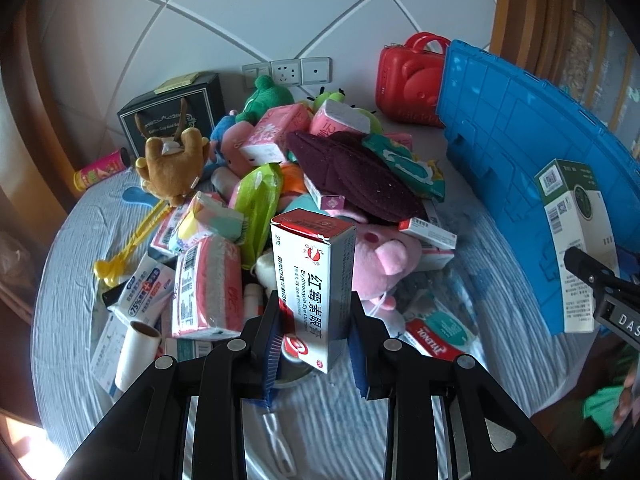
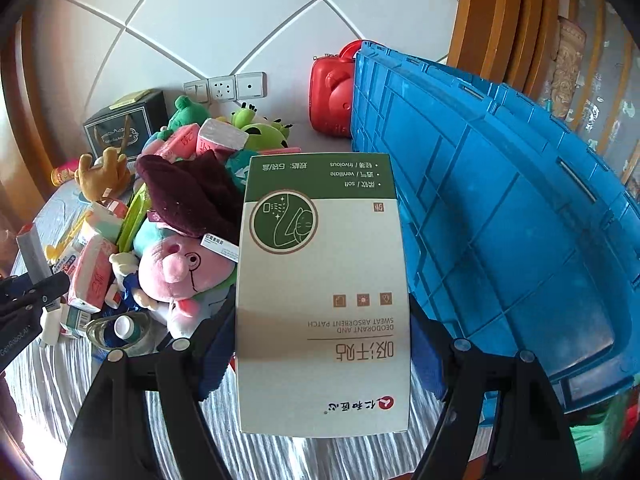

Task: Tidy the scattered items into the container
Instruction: 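Carry the ointment box with the left tool while the right tool carries the patch box to the crate, then open both tools to drop the ointment box and patch box into the crate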

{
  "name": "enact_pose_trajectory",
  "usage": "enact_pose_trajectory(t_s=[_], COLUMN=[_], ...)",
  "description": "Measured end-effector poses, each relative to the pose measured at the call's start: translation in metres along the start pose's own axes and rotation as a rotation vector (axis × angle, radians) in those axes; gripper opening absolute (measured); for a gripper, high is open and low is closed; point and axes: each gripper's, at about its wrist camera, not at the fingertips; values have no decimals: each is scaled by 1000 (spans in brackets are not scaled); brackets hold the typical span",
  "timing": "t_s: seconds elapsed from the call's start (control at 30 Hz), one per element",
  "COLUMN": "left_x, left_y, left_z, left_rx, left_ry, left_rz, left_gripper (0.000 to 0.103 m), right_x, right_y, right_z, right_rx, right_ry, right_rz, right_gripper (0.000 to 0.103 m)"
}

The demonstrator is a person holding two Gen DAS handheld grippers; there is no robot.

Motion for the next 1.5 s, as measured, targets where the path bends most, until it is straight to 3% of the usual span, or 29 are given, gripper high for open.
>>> enact_pose_trajectory(t_s=[0.4,0.6,0.73,0.93,1.13,1.37,1.5], left_x=[26,84,140,235,325,402,418], left_y=[22,42,57,77,87,91,89], left_z=[-21,-56,-80,-108,-131,-145,-143], left_rx=[78,183,251,320,323,291,272], left_ry=[-17,-22,-46,-104,-168,-233,-247], left_rz=[18,35,62,106,132,128,126], left_gripper=[29,29,29,29,29,29,29], right_x=[14,68,125,225,300,357,374], right_y=[40,83,100,90,65,46,40], right_z=[-36,-70,-81,-78,-70,-67,-66], right_rx=[132,286,350,330,263,221,201], right_ry=[24,18,-5,-77,-97,-138,-151], right_rz=[-63,-93,-43,62,135,144,143], right_gripper=[76,76,76,76,76,76,76])
Point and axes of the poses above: each gripper's, at about its wrist camera, not at the fingertips, and y roughly against the way its jaws point, x to its right, z to its underside, and after that the axes turned 1 degree about -y, right-handed
